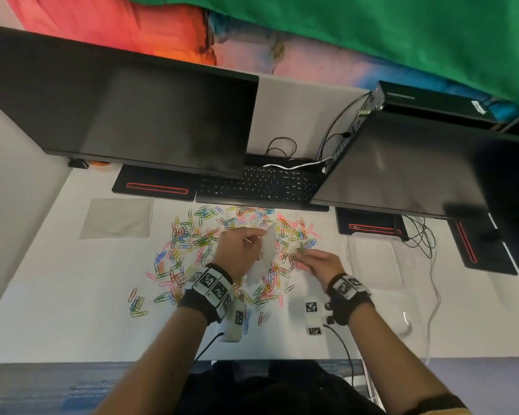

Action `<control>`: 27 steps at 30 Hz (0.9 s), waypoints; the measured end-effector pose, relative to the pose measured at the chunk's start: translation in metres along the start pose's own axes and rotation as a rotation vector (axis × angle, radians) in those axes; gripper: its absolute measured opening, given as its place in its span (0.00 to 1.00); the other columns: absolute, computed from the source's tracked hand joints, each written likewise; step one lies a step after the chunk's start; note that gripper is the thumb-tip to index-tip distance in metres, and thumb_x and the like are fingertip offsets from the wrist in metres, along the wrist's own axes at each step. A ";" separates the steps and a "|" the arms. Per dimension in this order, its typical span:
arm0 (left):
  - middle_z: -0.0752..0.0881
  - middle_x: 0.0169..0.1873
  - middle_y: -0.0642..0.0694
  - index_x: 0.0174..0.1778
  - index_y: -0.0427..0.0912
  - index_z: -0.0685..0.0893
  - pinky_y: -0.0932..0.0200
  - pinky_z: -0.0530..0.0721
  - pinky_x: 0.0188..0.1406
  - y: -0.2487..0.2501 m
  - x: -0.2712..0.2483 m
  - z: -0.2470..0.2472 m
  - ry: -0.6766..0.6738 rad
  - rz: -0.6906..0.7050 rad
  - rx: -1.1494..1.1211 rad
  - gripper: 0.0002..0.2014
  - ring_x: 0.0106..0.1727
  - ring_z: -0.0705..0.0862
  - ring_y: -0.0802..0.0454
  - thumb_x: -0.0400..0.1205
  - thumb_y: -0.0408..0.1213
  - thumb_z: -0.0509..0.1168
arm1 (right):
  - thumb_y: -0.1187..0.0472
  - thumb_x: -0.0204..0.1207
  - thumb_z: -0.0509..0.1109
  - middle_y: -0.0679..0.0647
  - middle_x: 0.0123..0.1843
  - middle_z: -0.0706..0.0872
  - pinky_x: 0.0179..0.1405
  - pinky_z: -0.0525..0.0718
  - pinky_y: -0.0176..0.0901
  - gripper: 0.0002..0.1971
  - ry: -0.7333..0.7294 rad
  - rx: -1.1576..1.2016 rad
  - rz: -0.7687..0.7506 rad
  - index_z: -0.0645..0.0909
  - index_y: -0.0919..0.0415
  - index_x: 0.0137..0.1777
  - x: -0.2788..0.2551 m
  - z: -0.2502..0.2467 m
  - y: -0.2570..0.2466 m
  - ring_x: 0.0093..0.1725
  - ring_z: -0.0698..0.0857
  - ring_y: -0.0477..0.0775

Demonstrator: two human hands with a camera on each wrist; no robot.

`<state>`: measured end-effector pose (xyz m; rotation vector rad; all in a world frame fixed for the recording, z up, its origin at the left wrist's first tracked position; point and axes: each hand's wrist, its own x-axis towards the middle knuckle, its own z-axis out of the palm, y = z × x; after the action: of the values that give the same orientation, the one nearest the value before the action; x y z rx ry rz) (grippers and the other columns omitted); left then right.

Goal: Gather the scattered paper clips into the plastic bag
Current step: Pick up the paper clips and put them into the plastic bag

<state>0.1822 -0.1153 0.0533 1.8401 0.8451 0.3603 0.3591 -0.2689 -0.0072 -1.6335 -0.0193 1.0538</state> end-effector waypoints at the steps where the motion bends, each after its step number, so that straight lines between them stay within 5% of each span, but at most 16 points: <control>1: 0.92 0.39 0.46 0.60 0.41 0.89 0.55 0.91 0.46 0.001 0.000 0.004 -0.001 -0.003 -0.007 0.13 0.37 0.90 0.52 0.83 0.30 0.64 | 0.71 0.71 0.76 0.62 0.56 0.90 0.59 0.87 0.44 0.16 -0.047 0.106 0.005 0.85 0.68 0.59 -0.007 0.000 -0.011 0.55 0.90 0.55; 8: 0.92 0.40 0.43 0.60 0.40 0.88 0.50 0.93 0.44 0.003 0.009 0.022 -0.047 -0.059 -0.064 0.12 0.38 0.92 0.47 0.83 0.29 0.65 | 0.73 0.75 0.71 0.61 0.53 0.91 0.53 0.88 0.40 0.13 -0.258 0.193 -0.034 0.85 0.71 0.59 -0.035 0.025 -0.057 0.52 0.90 0.54; 11: 0.92 0.44 0.41 0.62 0.39 0.88 0.44 0.93 0.44 0.003 0.014 0.029 -0.054 -0.092 -0.116 0.13 0.38 0.93 0.46 0.82 0.30 0.67 | 0.74 0.74 0.73 0.65 0.52 0.90 0.50 0.89 0.40 0.12 -0.210 0.019 -0.057 0.85 0.72 0.57 -0.032 0.039 -0.053 0.48 0.91 0.57; 16: 0.93 0.41 0.43 0.59 0.42 0.89 0.52 0.92 0.46 0.005 0.020 0.039 -0.062 -0.056 -0.004 0.11 0.35 0.91 0.52 0.82 0.32 0.67 | 0.72 0.66 0.80 0.55 0.45 0.92 0.40 0.86 0.32 0.14 -0.091 -0.325 -0.184 0.89 0.59 0.51 -0.027 0.048 -0.049 0.43 0.90 0.49; 20: 0.92 0.42 0.46 0.58 0.43 0.90 0.51 0.92 0.45 0.003 0.025 0.038 -0.090 -0.026 0.016 0.11 0.36 0.91 0.53 0.82 0.33 0.68 | 0.71 0.67 0.79 0.59 0.35 0.91 0.31 0.85 0.31 0.11 -0.044 -0.384 -0.172 0.88 0.60 0.48 -0.025 0.050 -0.054 0.32 0.89 0.49; 24: 0.92 0.44 0.47 0.58 0.47 0.89 0.53 0.92 0.44 0.004 0.027 0.039 -0.131 0.009 0.025 0.12 0.37 0.91 0.54 0.83 0.31 0.67 | 0.67 0.69 0.79 0.50 0.38 0.90 0.29 0.77 0.19 0.12 0.022 -0.607 -0.264 0.90 0.59 0.52 -0.018 0.053 -0.052 0.33 0.84 0.36; 27: 0.92 0.45 0.46 0.58 0.45 0.90 0.54 0.92 0.45 0.003 0.030 0.037 -0.126 0.009 0.026 0.11 0.38 0.91 0.52 0.83 0.32 0.67 | 0.65 0.69 0.78 0.51 0.30 0.89 0.32 0.88 0.35 0.06 0.019 -0.680 -0.287 0.91 0.58 0.45 -0.018 0.056 -0.055 0.26 0.86 0.43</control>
<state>0.2264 -0.1209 0.0369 1.8701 0.7580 0.2372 0.3405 -0.2150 0.0488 -2.1613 -0.6411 0.8507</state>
